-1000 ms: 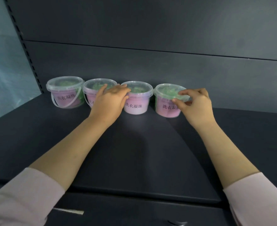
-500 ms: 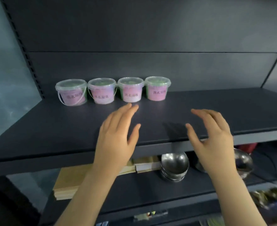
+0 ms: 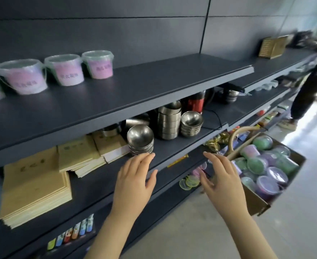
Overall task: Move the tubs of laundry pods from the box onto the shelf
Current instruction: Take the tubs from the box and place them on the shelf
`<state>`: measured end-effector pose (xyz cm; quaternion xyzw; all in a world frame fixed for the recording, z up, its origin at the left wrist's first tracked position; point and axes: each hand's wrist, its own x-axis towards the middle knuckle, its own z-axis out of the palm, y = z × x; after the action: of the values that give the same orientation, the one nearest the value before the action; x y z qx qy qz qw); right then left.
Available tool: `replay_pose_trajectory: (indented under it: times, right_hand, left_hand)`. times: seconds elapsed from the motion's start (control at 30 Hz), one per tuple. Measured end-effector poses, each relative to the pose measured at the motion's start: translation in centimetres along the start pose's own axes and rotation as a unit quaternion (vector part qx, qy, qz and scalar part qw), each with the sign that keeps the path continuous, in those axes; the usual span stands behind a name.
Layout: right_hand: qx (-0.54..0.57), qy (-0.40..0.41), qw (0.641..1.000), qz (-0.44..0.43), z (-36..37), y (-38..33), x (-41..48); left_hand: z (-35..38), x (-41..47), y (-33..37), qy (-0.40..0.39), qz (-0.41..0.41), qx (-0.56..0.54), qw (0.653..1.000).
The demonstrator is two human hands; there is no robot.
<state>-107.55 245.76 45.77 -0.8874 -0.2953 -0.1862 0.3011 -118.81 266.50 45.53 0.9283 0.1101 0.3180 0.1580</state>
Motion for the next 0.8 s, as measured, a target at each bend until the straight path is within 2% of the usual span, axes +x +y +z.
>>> replay_pose_trajectory:
  times: [0.3,0.5,0.8]
  right_hand:
    - [-0.1,-0.008,0.987,0.126,-7.4,16.8,-4.8]
    - [-0.111,-0.002,0.977,0.183,-12.5,28.5,-5.8]
    - [-0.09,-0.013,0.959,0.267,-13.3,40.5,-3.1]
  left_hand:
    - [13.5,1.9,12.7,-0.144,0.087,0.013,0.986]
    - [21.6,3.7,21.5,-0.191,0.122,0.014,0.974]
    - [31.7,9.2,26.9,-0.245,0.142,0.003,0.959]
